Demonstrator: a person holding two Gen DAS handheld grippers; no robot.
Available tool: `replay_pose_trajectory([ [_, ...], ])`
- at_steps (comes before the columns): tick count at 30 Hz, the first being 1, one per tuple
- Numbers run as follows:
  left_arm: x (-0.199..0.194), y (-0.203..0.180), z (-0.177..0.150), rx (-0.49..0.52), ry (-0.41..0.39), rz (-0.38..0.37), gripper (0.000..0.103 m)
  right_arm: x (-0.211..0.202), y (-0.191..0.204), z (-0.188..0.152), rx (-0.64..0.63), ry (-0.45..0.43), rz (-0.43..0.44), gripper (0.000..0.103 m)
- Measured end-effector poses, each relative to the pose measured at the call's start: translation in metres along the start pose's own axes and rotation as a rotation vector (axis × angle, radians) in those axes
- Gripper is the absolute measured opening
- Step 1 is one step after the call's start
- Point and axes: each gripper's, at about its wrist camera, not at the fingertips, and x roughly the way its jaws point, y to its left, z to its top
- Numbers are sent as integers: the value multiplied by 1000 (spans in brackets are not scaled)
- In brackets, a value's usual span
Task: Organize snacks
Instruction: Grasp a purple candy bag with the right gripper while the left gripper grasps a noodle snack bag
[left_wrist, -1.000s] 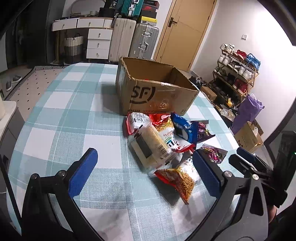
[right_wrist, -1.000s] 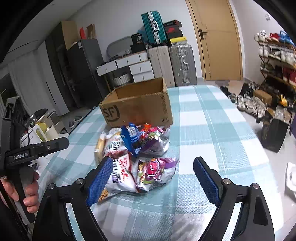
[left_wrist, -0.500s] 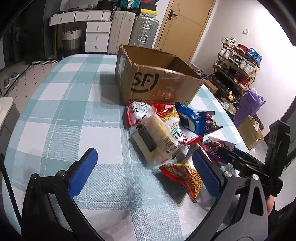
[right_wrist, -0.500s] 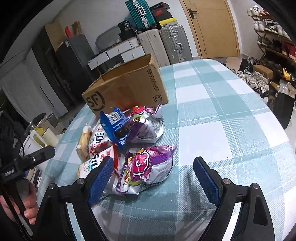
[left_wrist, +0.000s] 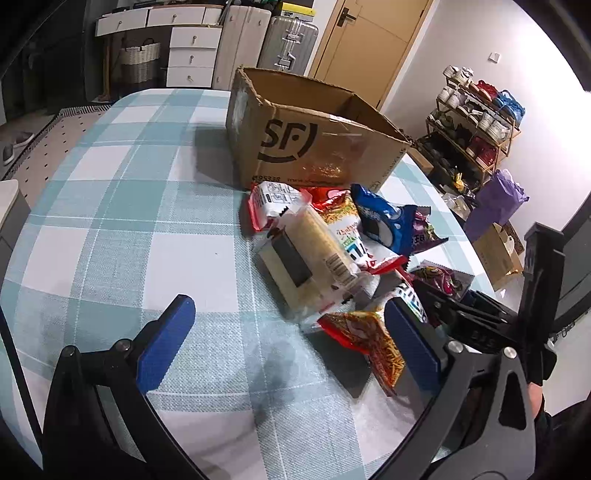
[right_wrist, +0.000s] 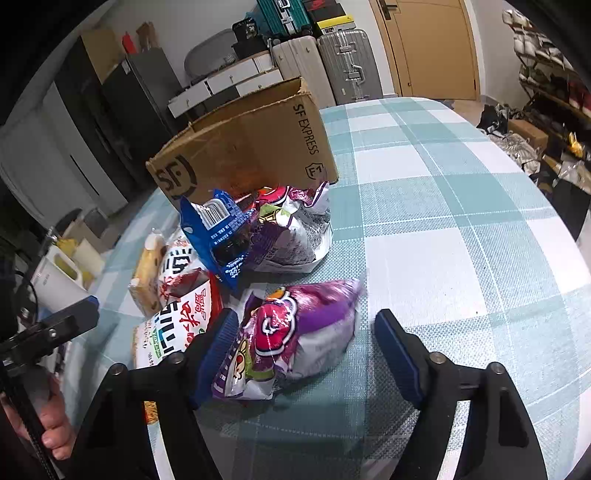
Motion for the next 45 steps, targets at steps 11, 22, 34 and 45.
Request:
replay_pose_trajectory([
  [11, 10, -20, -7, 55, 50, 2, 102, -3, 7, 0, -50, -34, -1, 50],
  [22, 19, -50, -13, 118, 87, -31, 102, -14, 9, -3, -76, -80, -2, 50],
  [34, 41, -68, -20, 119, 159, -57, 102, -29, 5, -7, -105, -132, -66, 50],
  [45, 66, -82, -24, 106, 191, -51, 101, -47, -20, -14, -28, -159, -52, 50],
])
